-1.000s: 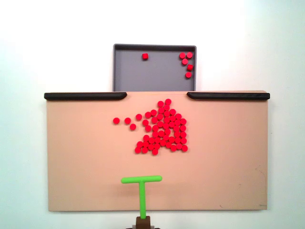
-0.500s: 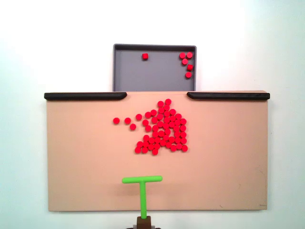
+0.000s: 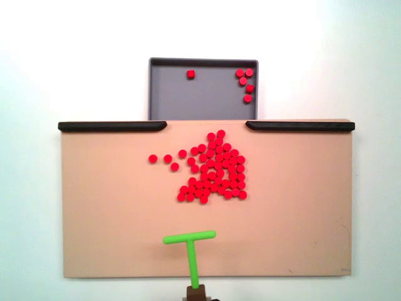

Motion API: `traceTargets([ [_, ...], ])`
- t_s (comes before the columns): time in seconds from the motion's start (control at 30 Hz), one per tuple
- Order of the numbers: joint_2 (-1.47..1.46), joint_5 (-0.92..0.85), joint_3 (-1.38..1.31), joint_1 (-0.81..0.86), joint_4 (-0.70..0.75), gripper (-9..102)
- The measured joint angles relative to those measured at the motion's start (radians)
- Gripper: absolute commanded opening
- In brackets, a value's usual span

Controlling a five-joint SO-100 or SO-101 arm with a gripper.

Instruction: Push granules from right to the grey container

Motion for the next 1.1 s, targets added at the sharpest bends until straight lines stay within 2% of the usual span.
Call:
traceTargets([
  [0.2, 0.028, -0.364, 0.000, 0.132, 0.000, 0],
  [0.33, 0.008, -0.704, -0.018, 0.258, 0.012, 0],
  [0.43, -0.086, -0.953, -0.087, 0.330, 0.028, 0],
  [0.57, -0.195, -1.368, -0.178, 0.454, 0.037, 0],
  [0.63, -0.258, -1.503, -0.249, 0.474, 0.038, 0],
  [1.1, -0.660, -1.545, -0.650, 0.440, 0.037, 0],
])
